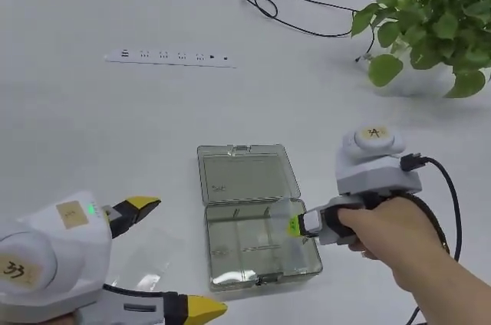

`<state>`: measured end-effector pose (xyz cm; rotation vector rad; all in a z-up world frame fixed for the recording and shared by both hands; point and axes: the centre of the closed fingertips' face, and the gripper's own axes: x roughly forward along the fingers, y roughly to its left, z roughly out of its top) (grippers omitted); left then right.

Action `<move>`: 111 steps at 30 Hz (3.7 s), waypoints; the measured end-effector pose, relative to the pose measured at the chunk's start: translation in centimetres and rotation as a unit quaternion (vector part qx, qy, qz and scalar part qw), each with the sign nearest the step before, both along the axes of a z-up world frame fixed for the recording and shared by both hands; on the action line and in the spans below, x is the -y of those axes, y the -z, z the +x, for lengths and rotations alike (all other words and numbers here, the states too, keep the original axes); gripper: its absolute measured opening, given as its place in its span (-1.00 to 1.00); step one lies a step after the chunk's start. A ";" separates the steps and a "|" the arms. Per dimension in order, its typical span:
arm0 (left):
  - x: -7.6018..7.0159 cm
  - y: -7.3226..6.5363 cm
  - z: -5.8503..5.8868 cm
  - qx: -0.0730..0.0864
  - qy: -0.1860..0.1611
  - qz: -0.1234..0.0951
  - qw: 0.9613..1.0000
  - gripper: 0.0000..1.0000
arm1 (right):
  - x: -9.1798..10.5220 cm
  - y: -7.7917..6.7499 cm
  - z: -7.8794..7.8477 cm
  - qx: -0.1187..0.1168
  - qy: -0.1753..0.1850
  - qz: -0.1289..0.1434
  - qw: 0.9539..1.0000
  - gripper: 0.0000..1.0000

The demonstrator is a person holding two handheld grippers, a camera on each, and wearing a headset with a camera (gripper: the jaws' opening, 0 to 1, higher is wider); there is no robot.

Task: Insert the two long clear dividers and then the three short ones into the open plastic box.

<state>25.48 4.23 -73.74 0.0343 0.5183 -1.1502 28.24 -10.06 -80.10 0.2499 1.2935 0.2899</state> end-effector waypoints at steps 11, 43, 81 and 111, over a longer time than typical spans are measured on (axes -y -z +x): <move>0.3 -0.1 0.0 -0.001 0.001 -0.003 1.000 1.00 | -0.1 -0.1 0.0 -0.007 0.003 0.006 1.000 -0.87; 0.4 0.0 -0.1 -0.004 0.000 -0.001 1.000 1.00 | -1.2 -0.3 0.2 0.021 -0.036 0.003 0.999 -0.85; -0.2 -0.6 -0.5 -0.003 -0.026 0.015 1.000 1.00 | -2.0 1.1 -0.2 0.058 -0.062 0.067 0.994 -0.69; -1.4 -1.0 -0.8 -0.012 -0.112 0.043 0.993 0.98 | -0.7 -6.9 -0.6 0.216 -0.193 0.123 0.949 -0.04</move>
